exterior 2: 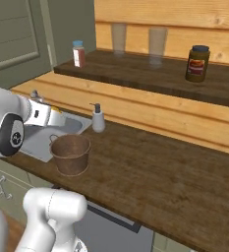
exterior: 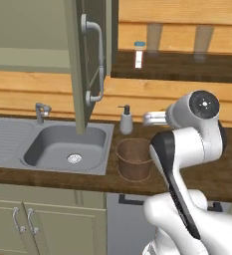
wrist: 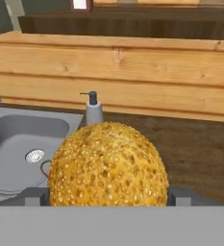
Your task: Open the cabinet, pick up the bread from the cabinet and place it in the basket. Then move the basket to the dining counter.
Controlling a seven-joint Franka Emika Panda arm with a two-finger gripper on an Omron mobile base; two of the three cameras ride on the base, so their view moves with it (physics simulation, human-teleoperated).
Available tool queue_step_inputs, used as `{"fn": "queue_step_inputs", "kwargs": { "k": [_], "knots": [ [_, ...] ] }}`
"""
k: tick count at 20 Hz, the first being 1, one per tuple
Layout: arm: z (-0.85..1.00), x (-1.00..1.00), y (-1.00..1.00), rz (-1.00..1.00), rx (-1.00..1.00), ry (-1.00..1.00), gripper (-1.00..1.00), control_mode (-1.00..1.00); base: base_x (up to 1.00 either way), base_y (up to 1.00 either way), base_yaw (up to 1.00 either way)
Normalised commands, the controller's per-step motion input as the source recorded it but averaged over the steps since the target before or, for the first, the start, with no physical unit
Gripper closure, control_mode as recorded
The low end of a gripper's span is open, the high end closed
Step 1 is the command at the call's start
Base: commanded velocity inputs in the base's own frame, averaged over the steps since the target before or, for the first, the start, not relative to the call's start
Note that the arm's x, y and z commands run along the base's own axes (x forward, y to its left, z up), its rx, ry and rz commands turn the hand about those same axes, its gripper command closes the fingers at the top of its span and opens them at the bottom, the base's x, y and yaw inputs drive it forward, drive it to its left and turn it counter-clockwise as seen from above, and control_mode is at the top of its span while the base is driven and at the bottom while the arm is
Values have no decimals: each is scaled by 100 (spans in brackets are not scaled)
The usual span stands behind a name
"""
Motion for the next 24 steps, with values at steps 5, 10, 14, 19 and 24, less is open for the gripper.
{"fn": "queue_step_inputs", "kwargs": {
  "k": [5, 10, 14, 19, 24],
  "knots": [
    [-37, 82, -21, 25, 17, 4, 100, -100, 0, 0, 0],
    [-84, 81, 0, 15, 4, 26, 100, -100, 0, 0, 0],
    [-58, 63, 7, 13, 1, 27, 100, -100, 0, 0, 0],
    [-52, 59, 12, 10, 0, 22, 100, -100, 0, 0, 0],
    [-58, 59, 18, 7, 0, 21, 100, -100, 0, 0, 0]
  ]
}}
